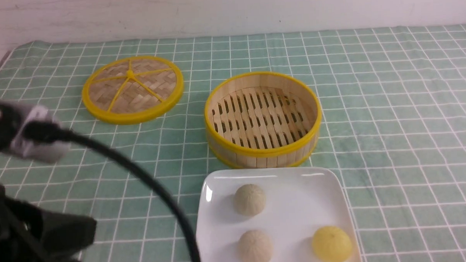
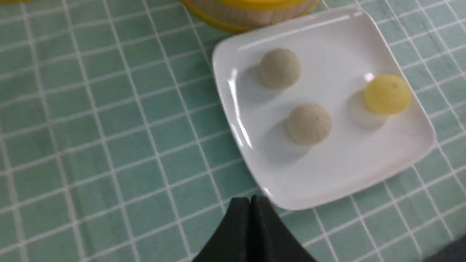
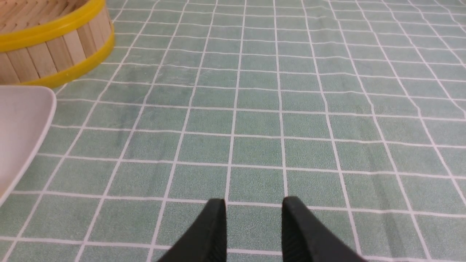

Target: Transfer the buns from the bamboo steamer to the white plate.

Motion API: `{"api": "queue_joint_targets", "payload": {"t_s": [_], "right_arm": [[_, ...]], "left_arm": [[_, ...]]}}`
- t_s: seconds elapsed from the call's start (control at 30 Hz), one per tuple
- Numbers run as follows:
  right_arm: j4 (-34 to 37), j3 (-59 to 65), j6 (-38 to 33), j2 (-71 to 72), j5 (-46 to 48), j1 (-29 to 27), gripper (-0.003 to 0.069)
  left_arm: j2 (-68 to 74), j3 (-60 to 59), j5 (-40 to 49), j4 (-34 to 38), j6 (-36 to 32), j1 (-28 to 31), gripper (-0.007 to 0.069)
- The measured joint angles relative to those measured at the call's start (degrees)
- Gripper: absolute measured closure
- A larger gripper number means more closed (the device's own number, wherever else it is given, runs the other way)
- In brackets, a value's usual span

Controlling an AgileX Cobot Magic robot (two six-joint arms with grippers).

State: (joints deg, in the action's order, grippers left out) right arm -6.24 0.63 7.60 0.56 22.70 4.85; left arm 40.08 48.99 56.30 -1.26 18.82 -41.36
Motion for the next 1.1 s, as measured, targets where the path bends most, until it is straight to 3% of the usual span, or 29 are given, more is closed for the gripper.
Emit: {"api": "queue_joint_targets", "payload": {"t_s": [0.07, 0.13, 0.2, 0.27, 0.4, 0.53, 0.8, 0.9, 1.1], "right_arm": [[0.0, 0.0, 0.0, 0.0, 0.0, 0.0, 0.0418], [0.0, 0.0, 0.0, 0.0, 0.0, 0.0, 0.0418], [0.0, 0.0, 0.0, 0.0, 0.0, 0.0, 0.0418], [0.0, 0.0, 0.0, 0.0, 0.0, 0.0, 0.0418], [0.0, 0.0, 0.0, 0.0, 0.0, 0.0, 0.0418], [0.0, 0.0, 0.0, 0.0, 0.0, 0.0, 0.0418], [0.0, 0.0, 0.0, 0.0, 0.0, 0.0, 0.0418], [0.0, 0.0, 0.0, 0.0, 0.0, 0.0, 0.0418], [0.0, 0.0, 0.0, 0.0, 0.0, 0.0, 0.0418]], "left_arm": [[-4.2, -7.1, -8.4, 5.0, 0.1, 0.0, 0.0621], [-8.8, -15.9, -24.0, 11.4, 0.1, 0.0, 0.0616], [-9.9, -18.9, -30.6, 13.2, 0.2, 0.0, 0.0615], [-11.6, -23.6, -43.2, 17.4, 0.2, 0.0, 0.0612], [-12.0, -27.5, -55.4, 20.2, 0.2, 0.0, 0.061], [-12.0, -29.4, -59.2, 20.7, 0.2, 0.0, 0.0606], [-12.0, -29.8, -58.3, 20.1, -1.5, 0.0, 0.0602], [-12.0, -30.8, -52.8, 17.1, -7.5, 0.0, 0.0602], [-14.4, -33.8, -49.7, 6.6, -6.2, 3.5, 0.0596]]}}
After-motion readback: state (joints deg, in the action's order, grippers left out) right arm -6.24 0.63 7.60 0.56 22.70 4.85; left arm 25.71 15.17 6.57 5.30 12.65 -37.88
